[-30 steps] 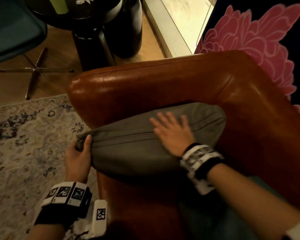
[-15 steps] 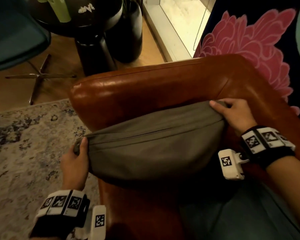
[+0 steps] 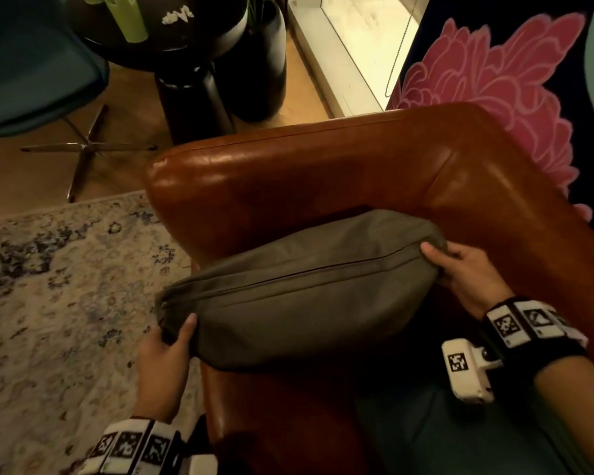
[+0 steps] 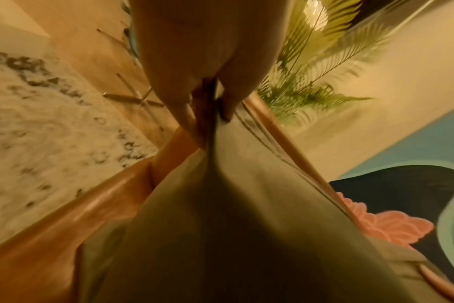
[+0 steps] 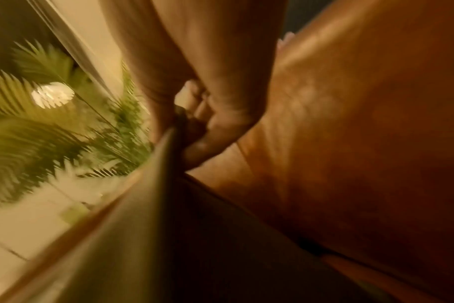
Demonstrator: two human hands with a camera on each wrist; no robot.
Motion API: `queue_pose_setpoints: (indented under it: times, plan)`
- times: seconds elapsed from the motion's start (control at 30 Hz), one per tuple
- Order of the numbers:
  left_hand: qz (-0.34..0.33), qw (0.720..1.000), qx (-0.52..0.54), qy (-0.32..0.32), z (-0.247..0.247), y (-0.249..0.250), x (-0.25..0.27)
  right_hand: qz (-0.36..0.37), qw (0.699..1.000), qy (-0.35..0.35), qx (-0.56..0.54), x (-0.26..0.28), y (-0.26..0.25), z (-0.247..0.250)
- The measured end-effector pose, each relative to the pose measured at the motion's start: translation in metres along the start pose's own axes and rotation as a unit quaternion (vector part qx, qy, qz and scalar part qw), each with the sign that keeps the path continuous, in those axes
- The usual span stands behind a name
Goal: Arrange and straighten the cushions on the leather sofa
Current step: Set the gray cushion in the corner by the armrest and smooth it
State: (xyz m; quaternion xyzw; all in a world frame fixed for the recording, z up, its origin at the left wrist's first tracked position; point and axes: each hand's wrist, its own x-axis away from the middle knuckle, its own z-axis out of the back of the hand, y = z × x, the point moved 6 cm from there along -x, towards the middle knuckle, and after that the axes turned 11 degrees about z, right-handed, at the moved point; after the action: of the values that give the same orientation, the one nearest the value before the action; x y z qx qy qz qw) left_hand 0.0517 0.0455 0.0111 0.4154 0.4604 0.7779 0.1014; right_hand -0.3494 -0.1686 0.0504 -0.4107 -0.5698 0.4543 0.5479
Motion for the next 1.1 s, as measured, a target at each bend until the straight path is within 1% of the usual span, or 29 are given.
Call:
queue_pose_setpoints:
  times: [0.07, 0.1, 0.17, 0.2, 0.23, 0.3, 0.33, 0.37, 0.4, 0.43, 0.47, 0.5, 0.53, 0.57, 0.6, 0.63, 0.67, 0.7, 0.73, 0.77, 0.8, 0.83, 0.87, 0.9, 0.97, 1.0, 1.03, 1.07, 1.1]
  plan:
    - [-0.053, 0.998, -0.023, 0.015, 0.004, 0.021, 0.002, 0.058, 0.995, 0.034, 0.077, -0.009, -0.025, 0.005]
    - [-0.074, 0.997, -0.022, 0.022, 0.004, 0.034, 0.000, 0.071, 0.991, 0.058, 0.096, -0.015, -0.035, 0.009]
    - [-0.085, 0.996, -0.003, 0.016, -0.002, 0.052, -0.014, 0.077, 0.988, 0.103, 0.084, -0.034, -0.042, 0.012]
    - [-0.066, 0.998, 0.008, 0.016, -0.007, 0.052, -0.026, 0.073, 0.987, 0.116, 0.088, -0.044, -0.039, 0.008]
    - [-0.032, 0.999, 0.028, 0.013, -0.015, 0.050, -0.036, 0.058, 0.985, 0.130, 0.093, -0.051, -0.033, 0.003]
    - [0.046, 0.996, 0.078, -0.008, -0.031, 0.042, -0.046, 0.014, 0.992, 0.126, 0.025, -0.056, -0.010, -0.011]
    - [0.063, 0.994, 0.090, -0.015, -0.038, 0.042, -0.041, -0.002, 0.993, 0.115, -0.020, -0.053, 0.000, -0.020]
    - [0.051, 0.995, 0.082, -0.017, -0.043, 0.046, -0.031, -0.004, 0.993, 0.106, -0.040, -0.047, 0.006, -0.026]
    - [0.015, 0.999, 0.049, -0.006, -0.047, 0.050, -0.018, 0.003, 0.995, 0.101, -0.009, -0.036, 0.008, -0.029]
    - [-0.042, 0.999, -0.016, 0.020, -0.049, 0.052, -0.001, 0.017, 0.993, 0.094, 0.072, -0.022, 0.008, -0.031]
    - [-0.118, 0.986, -0.100, 0.056, -0.053, 0.053, 0.017, 0.039, 0.980, 0.086, 0.174, -0.005, 0.007, -0.031]
    - [-0.200, 0.960, -0.177, 0.081, -0.060, 0.053, 0.034, 0.081, 0.959, 0.070, 0.263, 0.015, 0.006, -0.036]
    - [-0.259, 0.931, -0.243, 0.083, -0.073, 0.048, 0.050, 0.142, 0.932, 0.037, 0.332, 0.037, 0.005, -0.049]
    - [-0.291, 0.907, -0.299, 0.064, -0.088, 0.039, 0.061, 0.216, 0.896, -0.014, 0.387, 0.059, 0.005, -0.070]
    - [-0.311, 0.885, -0.345, 0.024, -0.106, 0.028, 0.069, 0.273, 0.858, -0.071, 0.430, 0.080, 0.006, -0.094]
    - [-0.336, 0.860, -0.383, -0.017, -0.126, 0.019, 0.078, 0.315, 0.814, -0.123, 0.472, 0.092, 0.017, -0.112]
    - [-0.361, 0.834, -0.414, -0.047, -0.144, 0.012, 0.085, 0.337, 0.771, -0.170, 0.513, 0.100, 0.031, -0.127]
    - [-0.378, 0.811, -0.443, -0.066, -0.158, 0.007, 0.087, 0.329, 0.756, -0.205, 0.528, 0.099, 0.044, -0.136]
    - [-0.383, 0.791, -0.471, -0.071, -0.166, 0.003, 0.080, 0.306, 0.756, -0.228, 0.532, 0.092, 0.051, -0.139]
    - [-0.384, 0.773, -0.501, -0.064, -0.168, 0.000, 0.065, 0.295, 0.755, -0.236, 0.536, 0.081, 0.054, -0.137]
    - [-0.376, 0.758, -0.530, -0.054, -0.165, -0.001, 0.047, 0.296, 0.746, -0.230, 0.551, 0.068, 0.053, -0.131]
    - [-0.361, 0.747, -0.556, -0.041, -0.156, 0.000, 0.025, 0.295, 0.727, -0.216, 0.581, 0.053, 0.050, -0.122]
    - [-0.339, 0.743, -0.576, -0.028, -0.144, 0.003, 0.003, 0.278, 0.706, -0.204, 0.619, 0.033, 0.046, -0.106]
    - [-0.319, 0.746, -0.585, -0.009, -0.130, 0.008, -0.017, 0.237, 0.698, -0.189, 0.648, 0.009, 0.042, -0.086]
    - [-0.274, 0.748, -0.604, 0.000, -0.110, 0.019, -0.047, 0.102, 0.714, -0.154, 0.676, -0.032, 0.035, -0.040]
    - [-0.262, 0.746, -0.612, -0.001, -0.104, 0.022, -0.054, 0.043, 0.720, -0.149, 0.677, -0.045, 0.032, -0.023]
    - [-0.261, 0.746, -0.613, 0.005, -0.102, 0.024, -0.055, 0.015, 0.725, -0.144, 0.673, -0.053, 0.028, -0.015]
    - [-0.253, 0.754, -0.606, 0.014, -0.100, 0.027, -0.053, 0.012, 0.730, -0.142, 0.669, -0.055, 0.025, -0.015]
    - [-0.239, 0.773, -0.587, 0.030, -0.099, 0.029, -0.047, 0.028, 0.739, -0.131, 0.660, -0.052, 0.022, -0.022]
